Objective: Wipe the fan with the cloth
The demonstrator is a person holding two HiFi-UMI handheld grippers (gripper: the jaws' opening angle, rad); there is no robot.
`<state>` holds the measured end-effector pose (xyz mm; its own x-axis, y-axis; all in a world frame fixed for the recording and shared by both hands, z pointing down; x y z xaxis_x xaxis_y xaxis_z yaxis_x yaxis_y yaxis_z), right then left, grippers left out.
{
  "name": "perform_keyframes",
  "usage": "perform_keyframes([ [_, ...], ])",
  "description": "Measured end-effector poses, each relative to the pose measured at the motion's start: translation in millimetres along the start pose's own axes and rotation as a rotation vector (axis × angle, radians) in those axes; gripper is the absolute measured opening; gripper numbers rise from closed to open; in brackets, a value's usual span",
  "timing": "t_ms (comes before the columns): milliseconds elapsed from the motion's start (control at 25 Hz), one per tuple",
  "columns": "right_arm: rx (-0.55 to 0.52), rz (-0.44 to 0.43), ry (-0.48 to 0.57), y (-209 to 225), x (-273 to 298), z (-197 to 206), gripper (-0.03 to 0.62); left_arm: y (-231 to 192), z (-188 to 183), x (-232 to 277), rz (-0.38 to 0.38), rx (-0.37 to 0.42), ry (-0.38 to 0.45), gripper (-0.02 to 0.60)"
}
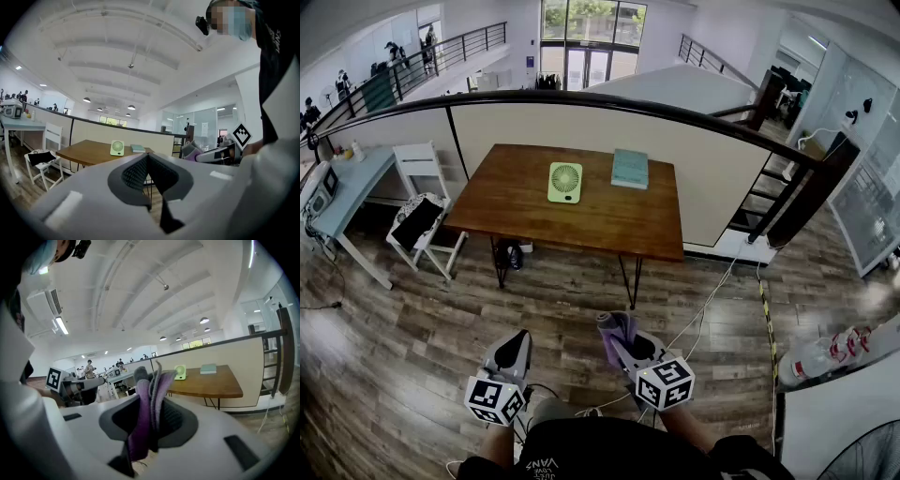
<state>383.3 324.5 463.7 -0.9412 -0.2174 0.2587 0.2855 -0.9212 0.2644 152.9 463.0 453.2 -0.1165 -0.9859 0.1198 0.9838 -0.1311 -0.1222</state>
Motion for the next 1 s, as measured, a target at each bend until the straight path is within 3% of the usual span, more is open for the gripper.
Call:
perform_keyframes([
  [400, 0.032, -0.016, 0.043, 25, 28, -14, 0.11, -12, 4, 45, 0.064, 0.007, 0.005, 0.009],
  [760, 0.081, 0.111, 0.054, 49, 121, -40, 0.11, -97, -14, 130, 0.199, -0.009, -0.031, 0.024],
  [880, 0.105, 0.152, 0.077, 54, 157, -52, 0.111, -132, -24, 157, 0.245, -0.011, -0.045, 0.106],
  [1000, 0.122, 0.186, 0.096, 58, 188, -63, 0.11, -162, -32, 182, 0.284, 0.003, -0.061, 0.112],
])
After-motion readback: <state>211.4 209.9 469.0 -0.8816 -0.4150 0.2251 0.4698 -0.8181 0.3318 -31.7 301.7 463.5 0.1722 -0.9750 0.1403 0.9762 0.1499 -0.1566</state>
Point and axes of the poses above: the fingertips, and each gripper's own axes: x forward along the fingers, y to its right, z out of its underside, the point moved 7 cm from there along -x, backward along the fingers, and after that the axes turned 9 degrees about -z, right-handed, at the moved point
